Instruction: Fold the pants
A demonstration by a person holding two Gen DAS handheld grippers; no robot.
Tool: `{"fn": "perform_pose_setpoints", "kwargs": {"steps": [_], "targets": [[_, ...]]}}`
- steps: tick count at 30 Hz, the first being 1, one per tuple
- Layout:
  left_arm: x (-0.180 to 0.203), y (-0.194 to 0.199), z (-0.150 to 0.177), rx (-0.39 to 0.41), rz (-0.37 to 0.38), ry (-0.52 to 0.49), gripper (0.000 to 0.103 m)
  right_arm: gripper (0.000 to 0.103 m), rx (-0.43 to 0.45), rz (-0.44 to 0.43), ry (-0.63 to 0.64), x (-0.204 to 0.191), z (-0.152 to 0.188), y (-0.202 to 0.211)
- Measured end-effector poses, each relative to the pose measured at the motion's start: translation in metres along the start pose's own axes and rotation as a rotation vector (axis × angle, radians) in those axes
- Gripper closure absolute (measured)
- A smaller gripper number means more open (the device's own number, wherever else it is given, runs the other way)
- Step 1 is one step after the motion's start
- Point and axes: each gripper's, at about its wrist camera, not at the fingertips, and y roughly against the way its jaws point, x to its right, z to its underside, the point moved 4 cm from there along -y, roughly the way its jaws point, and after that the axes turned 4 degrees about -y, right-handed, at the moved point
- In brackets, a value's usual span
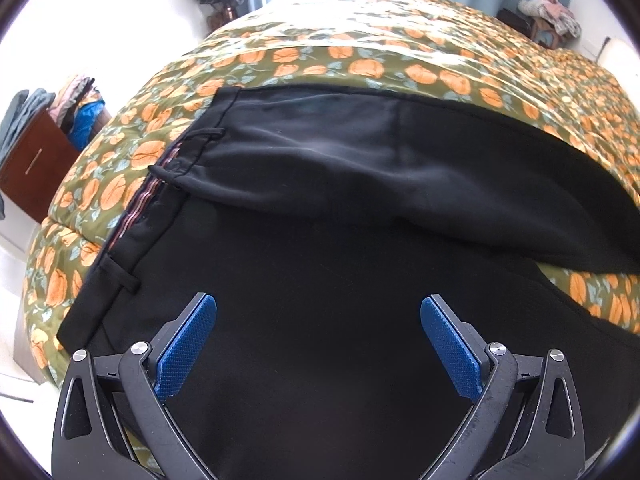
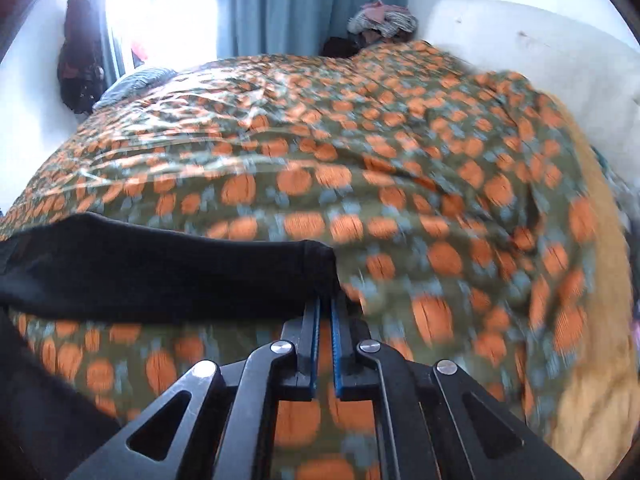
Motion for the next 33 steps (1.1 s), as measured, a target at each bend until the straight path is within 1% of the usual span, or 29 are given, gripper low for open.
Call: {"fn": "perform_pose_setpoints", "kwargs": {"steps": [2, 3, 4, 5, 6, 7, 8, 9, 10, 13, 14, 17, 19, 20, 23, 24, 25, 26, 29, 30, 32, 33], "targets": [[0.005, 0.003, 0.003, 0.001, 0.004, -0.008, 0.001, 0.103, -0.052, 0.018, -0.118, 0.02, 0.028, 0.005], [0.008, 0.004, 0.005, 0.0, 0.011, -0.012, 0.001, 0.103, -0.094, 0.04, -0.166, 0.029, 0.043, 0.005], [0.011, 0.006, 0.007, 0.0, 0.019, -0.017, 0.001, 0.101, -0.11, 0.054, -0.21, 0.036, 0.056, 0.009], [0.014, 0.009, 0.009, 0.003, 0.026, -0.023, 0.001, 0.1, -0.098, 0.062, -0.254, 0.041, 0.066, 0.016], [0.017, 0.012, 0.012, 0.011, 0.034, -0.033, 0.001, 0.092, -0.09, 0.06, -0.287, 0.046, 0.073, 0.023], [0.02, 0.015, 0.014, 0.016, 0.037, -0.043, 0.001, 0.072, -0.082, 0.06, -0.321, 0.047, 0.078, 0.031], [0.023, 0.017, 0.017, 0.021, 0.039, -0.058, 0.001, 0.057, -0.066, 0.068, -0.358, 0.048, 0.083, 0.04], [0.027, 0.019, 0.02, 0.024, 0.042, -0.074, 0.001, 0.027, -0.043, 0.081, -0.393, 0.047, 0.087, 0.05], [0.031, 0.02, 0.023, 0.025, 0.048, -0.087, 0.001, 0.016, -0.015, 0.088, -0.417, 0.043, 0.091, 0.061], [0.042, 0.024, 0.032, 0.024, 0.081, -0.11, 0.001, 0.016, 0.045, 0.081, -0.414, 0.009, 0.097, 0.086], [0.045, 0.025, 0.035, 0.028, 0.092, -0.114, 0.001, 0.016, 0.069, 0.077, -0.402, -0.008, 0.101, 0.096], [0.055, 0.033, 0.042, 0.056, 0.142, -0.135, 0.001, 0.014, 0.121, 0.092, -0.355, -0.052, 0.109, 0.113], [0.062, 0.036, 0.043, 0.077, 0.16, -0.163, 0.001, 0.002, 0.118, 0.131, -0.286, -0.088, 0.117, 0.117], [0.066, 0.037, 0.042, 0.093, 0.163, -0.184, 0.001, 0.002, 0.111, 0.133, -0.253, -0.105, 0.123, 0.117], [0.08, 0.039, 0.035, 0.177, 0.194, -0.25, 0.001, 0.002, 0.073, 0.048, -0.165, -0.153, 0.139, 0.115], [0.083, 0.036, 0.034, 0.197, 0.194, -0.266, 0.001, 0.002, 0.063, 0.029, -0.123, -0.169, 0.145, 0.115], [0.086, 0.031, 0.034, 0.202, 0.186, -0.272, 0.001, 0.002, 0.064, 0.024, -0.09, -0.18, 0.148, 0.116], [0.086, 0.024, 0.035, 0.19, 0.189, -0.262, 0.001, 0.002, 0.078, 0.023, -0.05, -0.194, 0.151, 0.118], [0.083, 0.004, 0.047, 0.126, 0.256, -0.185, 0.001, 0.0, 0.117, -0.014, 0.014, -0.222, 0.156, 0.12], [0.081, -0.001, 0.051, 0.117, 0.264, -0.17, 0.001, 0.0, 0.122, -0.009, 0.042, -0.231, 0.16, 0.115], [0.084, -0.005, 0.06, 0.146, 0.238, -0.198, 0.001, 0.0, 0.101, 0.004, 0.068, -0.241, 0.17, 0.101], [0.089, -0.006, 0.064, 0.152, 0.216, -0.232, 0.001, 0.0, 0.063, 0.012, 0.075, -0.245, 0.179, 0.087]]}}
